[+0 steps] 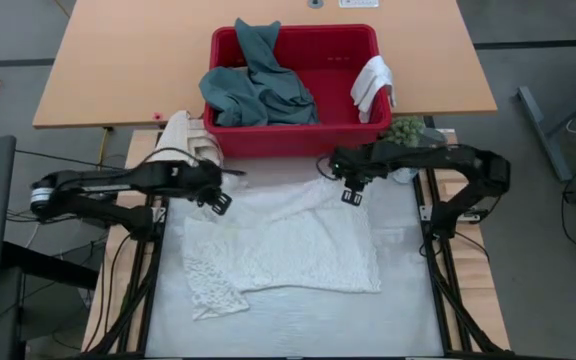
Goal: Fold Laundry from Bin
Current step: Fold the white shirt
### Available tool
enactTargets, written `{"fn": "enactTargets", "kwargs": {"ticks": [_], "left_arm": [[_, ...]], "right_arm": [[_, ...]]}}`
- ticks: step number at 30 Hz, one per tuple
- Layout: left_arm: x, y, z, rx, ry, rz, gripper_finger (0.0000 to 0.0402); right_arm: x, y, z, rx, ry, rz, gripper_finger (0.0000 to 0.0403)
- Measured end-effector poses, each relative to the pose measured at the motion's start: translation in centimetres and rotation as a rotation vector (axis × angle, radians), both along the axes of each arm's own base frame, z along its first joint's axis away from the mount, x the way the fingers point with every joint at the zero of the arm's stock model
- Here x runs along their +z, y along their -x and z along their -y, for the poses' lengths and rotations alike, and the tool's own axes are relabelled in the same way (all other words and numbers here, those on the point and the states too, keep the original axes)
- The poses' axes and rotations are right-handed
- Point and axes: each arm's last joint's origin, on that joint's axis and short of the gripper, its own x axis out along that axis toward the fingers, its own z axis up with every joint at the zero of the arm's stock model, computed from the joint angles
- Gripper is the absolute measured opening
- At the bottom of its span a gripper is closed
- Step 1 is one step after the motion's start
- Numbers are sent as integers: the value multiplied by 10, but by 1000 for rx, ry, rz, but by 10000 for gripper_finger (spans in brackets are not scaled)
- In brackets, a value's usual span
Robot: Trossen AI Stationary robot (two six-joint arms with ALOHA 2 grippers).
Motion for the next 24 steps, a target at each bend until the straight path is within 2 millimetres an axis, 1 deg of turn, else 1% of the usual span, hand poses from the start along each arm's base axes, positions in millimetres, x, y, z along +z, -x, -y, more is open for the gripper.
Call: {"fn": "enactTargets", "kwargs": {"ticks": [2,3,6,8,10,11,14,16,18,20,24], "left_arm": [[-10,-11,-3,-63,8,-43,101],[-14,-16,-4,-81,8,-49,116],[-21,-24,-7,-59,33,-72,156],[-14,-28,-7,-72,55,-37,171],[0,-27,-3,-103,79,12,176],[10,-25,-1,-115,92,45,177],[43,-14,9,-142,116,125,177],[63,-3,16,-162,129,189,178],[75,7,26,-190,146,240,178],[83,17,36,-232,162,286,178],[90,37,55,-306,205,311,178]], "right_arm": [[-8,1,8,0,-43,-40,184],[-11,2,11,4,-95,-41,204],[-13,3,14,14,-267,28,247],[-6,5,9,45,-312,70,255],[6,7,0,115,-303,112,254],[14,9,-6,154,-295,137,251],[37,16,-28,254,-294,225,241],[52,23,-47,306,-317,293,235],[63,30,-68,350,-350,335,233],[65,35,-91,371,-376,347,233],[52,46,-141,304,-402,286,233]]}}
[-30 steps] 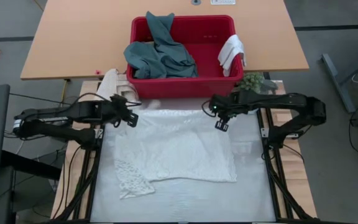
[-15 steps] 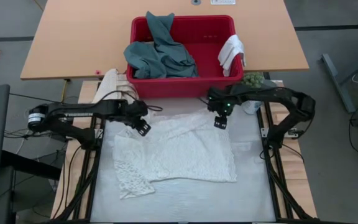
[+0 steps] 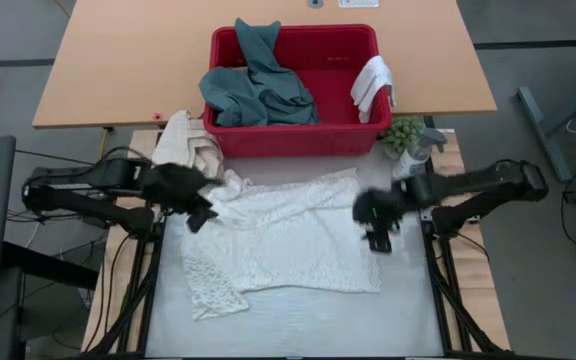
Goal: Fold Laundry from Bin
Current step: Fold the white shirt
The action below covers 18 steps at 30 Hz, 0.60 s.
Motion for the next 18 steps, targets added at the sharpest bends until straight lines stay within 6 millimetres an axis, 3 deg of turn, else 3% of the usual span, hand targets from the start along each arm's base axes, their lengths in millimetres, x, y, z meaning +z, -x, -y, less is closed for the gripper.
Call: {"fn": "enactTargets", "kwargs": {"ticks": [5,10,14,18], "left_arm": [[2,12,21,-69,2,3,178],[-3,6,45,-145,-35,-18,178],[-10,-1,63,-184,-69,-42,178],[-14,-9,76,-137,-65,-27,178]], "right_arm": [[-22,12,-61,-95,-5,-62,233],[-45,18,-107,-74,48,-116,233],[-64,16,-126,-23,80,-152,233],[-75,10,-132,30,104,-164,233]]}}
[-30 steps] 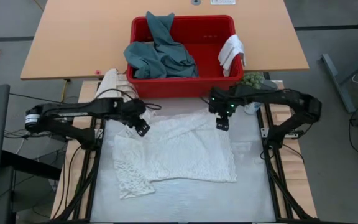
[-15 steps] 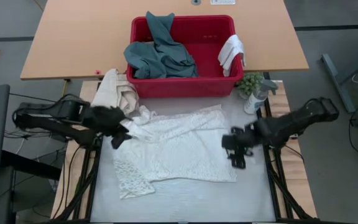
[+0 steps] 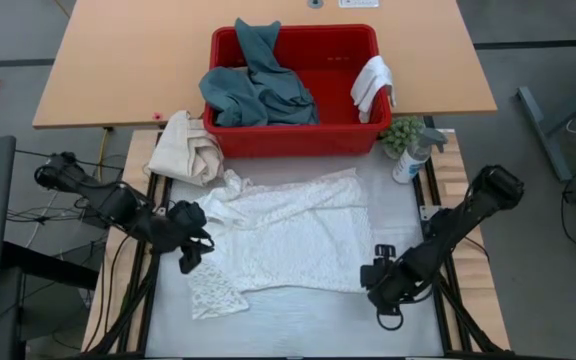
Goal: Fold Laundry from Bin
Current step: Fold the white shirt
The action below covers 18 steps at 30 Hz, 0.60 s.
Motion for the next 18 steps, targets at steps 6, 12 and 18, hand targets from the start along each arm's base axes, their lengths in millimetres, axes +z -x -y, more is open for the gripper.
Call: {"fn": "enactTargets", "kwargs": {"ticks": [6,12,18], "left_arm": [[-6,-10,14,13,-8,16,178],[-15,-18,23,16,-10,-26,178],[-17,-19,26,8,-9,-36,178]], "right_arm": [[-13,-12,-4,98,20,15,233],[-34,-19,-5,160,86,-49,232],[-47,-24,-4,176,120,-90,217]]}}
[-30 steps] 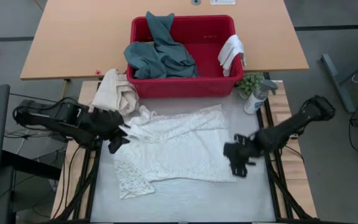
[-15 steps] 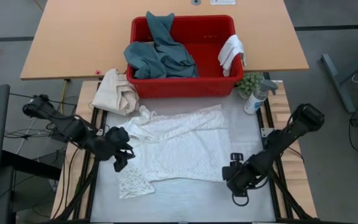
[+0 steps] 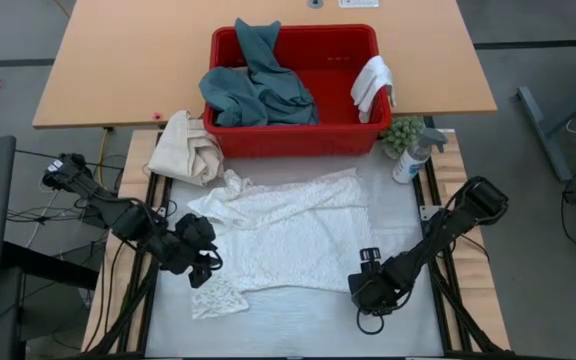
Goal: Fold Laundry from Bin
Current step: Fold the white shirt
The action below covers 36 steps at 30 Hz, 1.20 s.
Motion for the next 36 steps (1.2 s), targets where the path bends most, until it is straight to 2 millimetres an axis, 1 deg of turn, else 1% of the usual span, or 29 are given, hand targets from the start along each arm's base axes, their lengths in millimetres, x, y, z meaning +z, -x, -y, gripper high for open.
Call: {"fn": "enactTargets", "kwargs": {"ticks": [3,5,12,13,17,20,23,27,30,33,36], "left_arm": [[0,0,0,7,-7,6,178],[0,0,-1,12,-14,10,178],[0,0,-1,12,-16,11,178],[0,0,-1,13,-17,11,178],[0,0,0,10,-17,11,178],[0,1,2,23,-23,22,178],[1,2,3,42,-15,29,178],[0,3,8,29,43,9,181],[-2,2,19,-44,70,8,186],[-8,4,33,-113,44,-19,188],[-24,3,51,-181,-42,-77,188]], "right_arm": [[-1,0,0,-2,0,-2,196],[-1,-1,1,-24,-13,-7,171],[5,-2,-1,-53,-52,-13,32],[7,-3,-2,-50,-56,-10,21],[14,-6,-4,-60,-56,-10,21],[26,-7,-5,-73,-37,-33,18],[47,-8,-8,-79,-9,-35,17],[80,-4,-10,-148,75,11,17],[99,0,-12,-198,117,40,17],[102,1,-13,-222,122,43,17],[102,4,-14,-224,131,44,17]]}}
